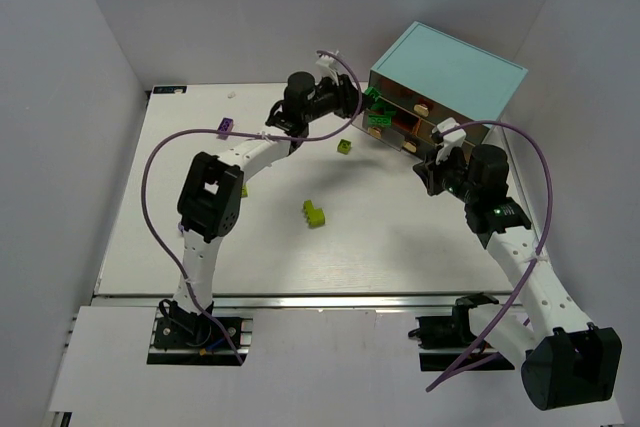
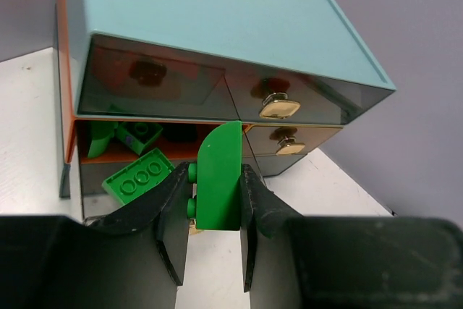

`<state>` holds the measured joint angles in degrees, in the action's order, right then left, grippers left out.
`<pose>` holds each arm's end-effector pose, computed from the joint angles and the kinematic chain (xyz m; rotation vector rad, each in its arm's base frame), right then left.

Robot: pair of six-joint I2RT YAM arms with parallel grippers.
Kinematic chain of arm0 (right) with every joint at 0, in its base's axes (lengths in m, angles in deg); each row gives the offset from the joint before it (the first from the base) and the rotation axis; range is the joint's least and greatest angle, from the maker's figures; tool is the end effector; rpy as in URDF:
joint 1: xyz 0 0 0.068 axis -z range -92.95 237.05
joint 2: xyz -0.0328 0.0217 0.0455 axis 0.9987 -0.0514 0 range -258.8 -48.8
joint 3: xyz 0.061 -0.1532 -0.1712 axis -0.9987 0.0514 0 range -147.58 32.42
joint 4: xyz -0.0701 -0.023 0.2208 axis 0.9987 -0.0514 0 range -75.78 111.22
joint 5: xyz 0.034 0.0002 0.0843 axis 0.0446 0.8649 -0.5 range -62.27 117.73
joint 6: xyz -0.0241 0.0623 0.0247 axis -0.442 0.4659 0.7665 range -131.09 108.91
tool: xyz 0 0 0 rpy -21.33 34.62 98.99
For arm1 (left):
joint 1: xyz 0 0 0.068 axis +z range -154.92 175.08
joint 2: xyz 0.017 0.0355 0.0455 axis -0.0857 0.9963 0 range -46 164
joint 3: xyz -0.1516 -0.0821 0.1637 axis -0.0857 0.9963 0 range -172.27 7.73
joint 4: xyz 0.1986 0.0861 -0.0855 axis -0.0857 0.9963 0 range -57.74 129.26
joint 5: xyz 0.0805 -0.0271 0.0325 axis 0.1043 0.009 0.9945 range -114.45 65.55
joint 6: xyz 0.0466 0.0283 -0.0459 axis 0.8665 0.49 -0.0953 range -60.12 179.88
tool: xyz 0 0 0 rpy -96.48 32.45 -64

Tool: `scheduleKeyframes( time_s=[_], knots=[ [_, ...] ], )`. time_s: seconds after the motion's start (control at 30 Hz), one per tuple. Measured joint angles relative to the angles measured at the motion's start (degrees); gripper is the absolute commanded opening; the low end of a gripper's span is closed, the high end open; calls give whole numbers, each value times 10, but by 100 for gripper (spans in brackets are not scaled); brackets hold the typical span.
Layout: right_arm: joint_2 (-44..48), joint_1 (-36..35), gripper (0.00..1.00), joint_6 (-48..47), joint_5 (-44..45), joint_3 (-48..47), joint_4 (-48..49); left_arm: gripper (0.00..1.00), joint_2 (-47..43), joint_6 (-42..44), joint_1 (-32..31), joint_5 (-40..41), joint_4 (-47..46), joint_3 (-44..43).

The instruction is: Sort the legos into containers by color

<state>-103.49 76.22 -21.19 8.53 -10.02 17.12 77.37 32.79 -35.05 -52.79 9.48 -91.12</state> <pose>0.2268 0.0630 0.2759 -0.5626 1.7642 0.3195 0.4101 -0.2703 0.2654 0.4551 1.6652 -1.1506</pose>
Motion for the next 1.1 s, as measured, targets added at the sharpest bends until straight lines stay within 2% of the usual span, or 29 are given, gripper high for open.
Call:
scheduleKeyframes(
  time_s=[0.2, 0.37, 0.67, 0.77, 0.9, 0.97, 1.0, 1.07, 1.1],
  knots=[
    [0, 1, 0, 0, 0, 0, 0, 17, 49, 0, -23, 59, -17, -33],
    [0, 3, 0, 0, 0, 0, 0, 23, 88, 15, -33, 109, -4, -83],
    [0, 3, 0, 0, 0, 0, 0, 57, 104, 36, -35, 156, 31, -113],
    [0, 4, 0, 0, 0, 0, 0, 64, 104, 38, -35, 159, 33, -114],
    [0, 7, 5, -2, -2, 0, 0, 65, 104, 37, -35, 159, 33, -115],
    [0, 9, 10, -11, -9, 0, 0, 63, 102, 37, -35, 158, 32, -113],
    [0, 10, 12, -19, -18, 1, 0, 55, 99, 35, -35, 158, 31, -110],
    [1, 10, 14, -45, -40, 4, -1, 34, 78, 28, -35, 157, 28, -83],
    [3, 10, 12, -64, -55, 8, -1, 11, 58, 24, -35, 157, 30, -61]
  ],
)
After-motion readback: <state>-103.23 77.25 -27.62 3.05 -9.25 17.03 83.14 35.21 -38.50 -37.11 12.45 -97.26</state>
